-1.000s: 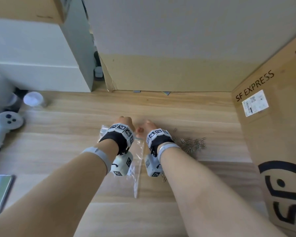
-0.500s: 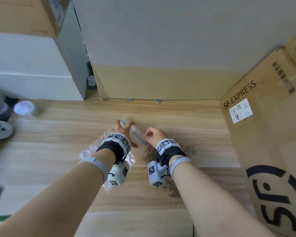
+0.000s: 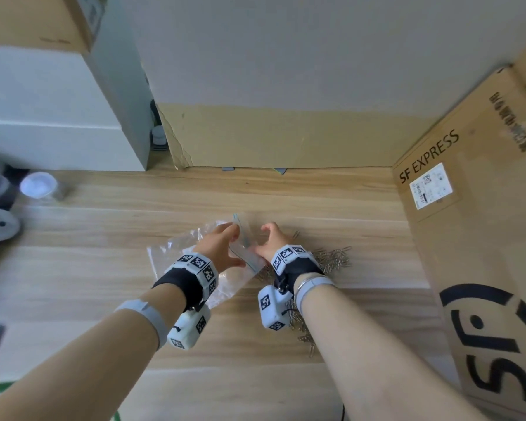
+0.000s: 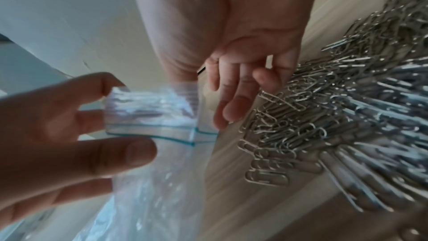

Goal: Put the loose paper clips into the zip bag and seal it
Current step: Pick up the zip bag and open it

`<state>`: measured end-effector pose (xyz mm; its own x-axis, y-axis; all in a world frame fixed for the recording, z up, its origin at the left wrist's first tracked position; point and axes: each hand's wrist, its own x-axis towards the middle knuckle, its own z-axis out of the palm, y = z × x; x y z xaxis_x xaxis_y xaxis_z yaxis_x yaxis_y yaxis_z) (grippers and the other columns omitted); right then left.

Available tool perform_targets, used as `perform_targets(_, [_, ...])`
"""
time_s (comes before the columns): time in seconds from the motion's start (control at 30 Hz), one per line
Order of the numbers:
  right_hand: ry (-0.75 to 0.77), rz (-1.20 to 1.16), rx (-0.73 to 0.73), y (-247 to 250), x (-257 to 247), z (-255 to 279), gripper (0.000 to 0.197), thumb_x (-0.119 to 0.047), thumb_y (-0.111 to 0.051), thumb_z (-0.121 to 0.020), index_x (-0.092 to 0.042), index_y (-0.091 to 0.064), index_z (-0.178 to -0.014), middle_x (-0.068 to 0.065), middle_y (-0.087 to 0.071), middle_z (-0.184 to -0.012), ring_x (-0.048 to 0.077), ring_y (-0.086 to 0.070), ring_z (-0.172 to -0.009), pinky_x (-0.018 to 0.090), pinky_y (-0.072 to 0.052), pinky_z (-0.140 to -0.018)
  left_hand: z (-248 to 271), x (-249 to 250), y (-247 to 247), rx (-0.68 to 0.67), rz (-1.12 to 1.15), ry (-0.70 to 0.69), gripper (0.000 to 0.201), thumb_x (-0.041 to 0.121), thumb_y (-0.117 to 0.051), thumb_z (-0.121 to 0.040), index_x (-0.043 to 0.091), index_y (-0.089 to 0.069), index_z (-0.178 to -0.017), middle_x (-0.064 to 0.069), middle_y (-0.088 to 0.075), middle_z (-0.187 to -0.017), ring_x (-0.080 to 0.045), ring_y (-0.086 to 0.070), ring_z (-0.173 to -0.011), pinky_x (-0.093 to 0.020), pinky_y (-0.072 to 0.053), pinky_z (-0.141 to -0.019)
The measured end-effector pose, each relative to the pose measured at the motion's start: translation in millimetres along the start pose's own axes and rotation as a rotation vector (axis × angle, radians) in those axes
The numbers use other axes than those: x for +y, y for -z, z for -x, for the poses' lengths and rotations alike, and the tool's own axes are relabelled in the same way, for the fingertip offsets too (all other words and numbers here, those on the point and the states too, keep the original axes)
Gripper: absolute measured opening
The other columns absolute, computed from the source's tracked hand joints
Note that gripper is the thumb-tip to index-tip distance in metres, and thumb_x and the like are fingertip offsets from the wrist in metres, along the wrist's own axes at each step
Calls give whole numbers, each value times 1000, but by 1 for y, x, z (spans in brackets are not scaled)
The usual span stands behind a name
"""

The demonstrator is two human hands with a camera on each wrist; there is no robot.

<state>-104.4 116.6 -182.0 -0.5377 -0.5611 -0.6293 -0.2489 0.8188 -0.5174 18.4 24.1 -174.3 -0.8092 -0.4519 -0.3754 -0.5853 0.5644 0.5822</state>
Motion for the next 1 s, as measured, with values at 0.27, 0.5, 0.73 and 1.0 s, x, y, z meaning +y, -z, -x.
perform_targets(0.27, [5,-22,8,-3,15,-3,11,-12,-48,-90,-18,-56,-85,-2,-62,-61,11,-59,-51,34,-55,-61,13,-17,7,147,10,-54,46,22,-72,-72,32,-28,-67,-3,-63,-110,-24,-56,-96,-33,-46,-74])
perform_targets(0.5, [133,270,252,15,47,7,29,-24,-49,-91,-26,-51,-119,-3,-49,-133,21,-48,-115,36,-42,-96,16,-23,0,179,115,-135,38,8,-74,-68,21,-39,-72,0,-65,-105,-24,-56,-101,-24,-34,-74])
perform_targets(0.73, [202,606,-47,5,76,15,70,-56,-57,-78,-51,-18,-136,-19,3,-154,22,6,-143,56,-3,-111,20,-20,-8,175,250,-53,41,6,-72,-71,12,-49,-104,3,-58,-106,-19,-56,-91,-34,-49,-80])
perform_targets(1.0, [336,723,-40,11,82,28,69,-44,-70,-72,-44,-34,-131,-8,-23,-148,25,-22,-134,46,-27,-108,20,-21,-14,143,371,-45,76,1,-70,-71,25,-32,-132,6,-53,-118,-17,-54,-98,-35,-48,-88])
